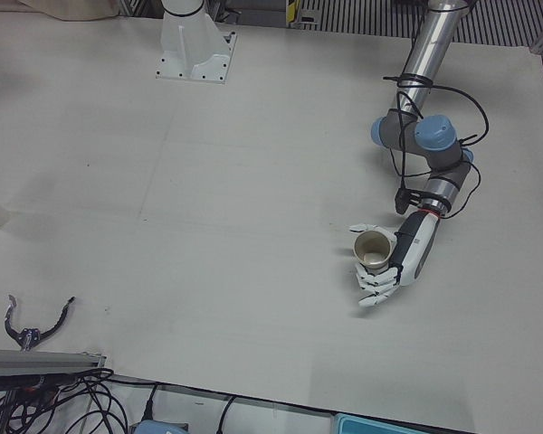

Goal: Pour water
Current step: 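Move the right hand toward the other white paper cup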

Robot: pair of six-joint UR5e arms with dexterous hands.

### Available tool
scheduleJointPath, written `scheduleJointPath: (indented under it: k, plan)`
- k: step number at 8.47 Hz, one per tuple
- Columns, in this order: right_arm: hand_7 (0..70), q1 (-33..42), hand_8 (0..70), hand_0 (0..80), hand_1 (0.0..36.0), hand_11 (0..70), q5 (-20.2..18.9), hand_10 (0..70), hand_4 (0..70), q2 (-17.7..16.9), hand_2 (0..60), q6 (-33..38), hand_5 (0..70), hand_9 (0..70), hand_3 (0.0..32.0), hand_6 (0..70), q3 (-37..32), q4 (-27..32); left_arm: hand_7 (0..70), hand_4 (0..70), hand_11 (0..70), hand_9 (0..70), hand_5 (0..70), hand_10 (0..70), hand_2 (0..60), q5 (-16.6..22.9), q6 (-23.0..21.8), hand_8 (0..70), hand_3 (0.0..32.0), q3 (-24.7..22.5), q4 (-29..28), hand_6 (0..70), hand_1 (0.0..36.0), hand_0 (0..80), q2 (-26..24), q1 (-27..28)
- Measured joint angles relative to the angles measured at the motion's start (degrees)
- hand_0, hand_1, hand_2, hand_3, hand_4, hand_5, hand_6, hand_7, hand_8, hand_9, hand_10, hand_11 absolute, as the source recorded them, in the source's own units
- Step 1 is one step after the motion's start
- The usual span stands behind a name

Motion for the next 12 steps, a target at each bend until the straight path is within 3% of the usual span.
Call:
scheduleJointPath:
  k: [4,8,10,12]
  plan:
    - [0.0,-0.1,0.0,42.9,10.3,0.0,0.0,0.0,0.0,0.0,5.0,0.1,8.0,0.0,2.4,0.0,0.0,0.0,47.3,41.3,12.7,24.8,70.0,8.7,0.0,-5.2,-6.3,15.1,0.0,0.0,-1.0,29.0,4.0,47.9,1.7,0.0]
    - [0.0,-0.7,0.0,44.4,11.9,0.0,0.2,0.0,0.0,2.6,8.0,0.6,6.9,0.0,0.4,0.0,-2.4,0.3,48.0,44.0,10.6,26.4,70.0,7.2,0.0,-7.3,-9.5,16.1,0.0,-0.2,-3.0,29.1,4.0,49.0,2.2,-0.2]
    - [0.0,-3.5,0.0,44.7,12.2,0.0,0.4,0.0,0.0,7.0,7.4,1.8,5.5,0.0,1.8,0.0,-11.5,4.0,50.6,46.3,11.7,28.8,70.0,7.9,0.0,-7.6,-11.2,18.1,0.0,-1.2,-3.1,31.9,4.0,50.0,2.8,-0.2]
    - [0.0,-6.9,0.0,45.9,13.4,0.0,1.3,0.0,0.0,9.1,7.4,3.5,6.6,0.0,3.2,0.0,-20.5,12.7,52.9,50.1,12.1,30.7,70.0,8.2,0.0,-7.6,-12.7,19.5,0.0,-3.3,-2.8,33.9,3.7,51.4,3.5,-0.1]
